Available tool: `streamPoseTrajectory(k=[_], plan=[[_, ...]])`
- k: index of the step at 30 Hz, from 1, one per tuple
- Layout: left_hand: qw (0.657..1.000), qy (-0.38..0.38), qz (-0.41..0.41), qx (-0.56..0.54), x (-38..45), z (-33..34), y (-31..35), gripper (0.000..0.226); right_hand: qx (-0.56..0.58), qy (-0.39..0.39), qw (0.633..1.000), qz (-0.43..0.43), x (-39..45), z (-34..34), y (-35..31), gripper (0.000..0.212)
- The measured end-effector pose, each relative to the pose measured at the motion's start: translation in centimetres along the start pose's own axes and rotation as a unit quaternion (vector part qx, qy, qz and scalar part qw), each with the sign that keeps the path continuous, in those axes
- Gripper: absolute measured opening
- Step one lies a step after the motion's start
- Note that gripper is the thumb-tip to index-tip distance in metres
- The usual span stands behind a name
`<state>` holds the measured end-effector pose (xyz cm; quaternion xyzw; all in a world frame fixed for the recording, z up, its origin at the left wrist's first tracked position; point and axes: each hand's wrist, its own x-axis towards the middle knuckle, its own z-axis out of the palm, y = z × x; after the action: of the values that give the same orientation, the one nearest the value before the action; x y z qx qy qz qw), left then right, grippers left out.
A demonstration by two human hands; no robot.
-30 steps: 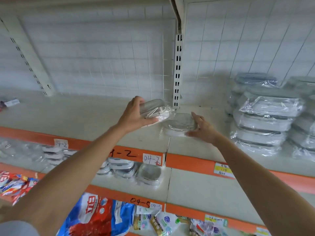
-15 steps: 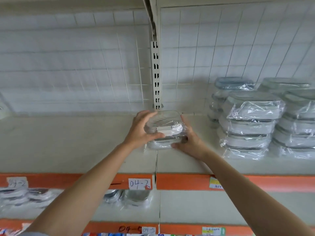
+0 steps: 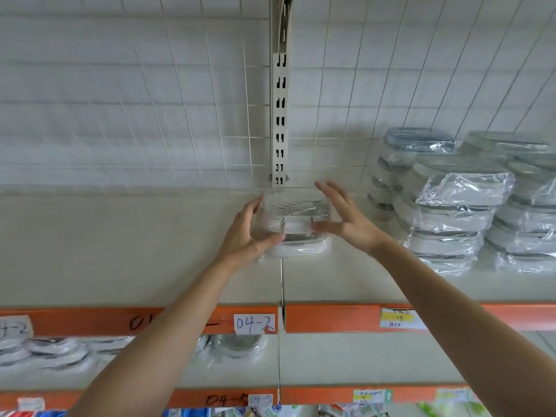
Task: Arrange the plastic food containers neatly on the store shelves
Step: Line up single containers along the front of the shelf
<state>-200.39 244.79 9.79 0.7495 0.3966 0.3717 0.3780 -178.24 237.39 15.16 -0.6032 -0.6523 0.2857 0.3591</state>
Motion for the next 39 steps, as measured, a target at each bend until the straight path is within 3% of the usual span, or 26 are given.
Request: streamPoseTrajectory(k=[3,6,10,13,15,17,20,22,25,28,31,34,39], plan=[[1.0,-0.01,-0.008,0.002,0.0,0.1,0.1,0.106,-0.162,-0.049,0.984,-0.046,2.0,-0.3,-2.2,0.066],[1.0,0.012,-0.013,0.014,-0.1,0.1,0.0,0.101,-0.289,-0.119,0.949,-0.03,3.8,-0.5,-4.0,0.063],[0.998,0.04,-0.004,0.05,-0.3,0.1,-0.1,0.093,-0.464,-0.086,0.882,0.015,4.7,-1.1,-5.8,0.066],[0.998,0.048,-0.005,0.052,-0.2,0.2,-0.2,0.09,-0.458,-0.082,0.884,0.043,5.2,-0.9,-7.0,0.07],[0.998,0.038,-0.005,0.055,-0.3,0.1,-0.3,0.092,-0.417,-0.107,0.901,0.058,5.8,-1.2,-7.4,0.043],[0.997,0.025,-0.001,0.068,-0.3,-0.1,-0.3,0.094,-0.454,-0.111,0.883,0.031,6.1,-2.1,-7.4,0.024],[0.996,0.008,-0.012,0.087,0.0,-0.3,0.1,0.098,-0.503,-0.192,0.842,-0.02,5.7,-2.4,-6.7,0.078],[0.994,-0.01,-0.026,0.105,0.3,-0.6,0.4,0.1,-0.513,-0.236,0.825,-0.012,5.6,-2.6,-6.8,0.091],[0.989,-0.034,-0.032,0.141,0.7,-1.0,0.8,0.104,-0.486,-0.241,0.84,0.023,5.9,-3.8,-6.6,0.088],[0.988,-0.029,-0.025,0.151,0.9,-1.1,1.0,0.108,-0.389,-0.215,0.895,0.037,5.9,-3.9,-6.0,0.08],[0.991,-0.022,-0.025,0.13,0.9,-1.0,1.0,0.11,-0.35,-0.155,0.924,0.014,5.7,-1.8,-4.9,0.078],[0.993,-0.021,-0.028,0.116,0.9,-1.0,1.3,0.085,-0.365,-0.117,0.923,-0.023,6.0,-0.5,-4.4,0.079],[0.994,0.01,-0.009,0.108,0.9,-0.8,1.6,0.064,-0.361,-0.202,0.91,0.0,6.4,-2.1,-4.7,0.086]])
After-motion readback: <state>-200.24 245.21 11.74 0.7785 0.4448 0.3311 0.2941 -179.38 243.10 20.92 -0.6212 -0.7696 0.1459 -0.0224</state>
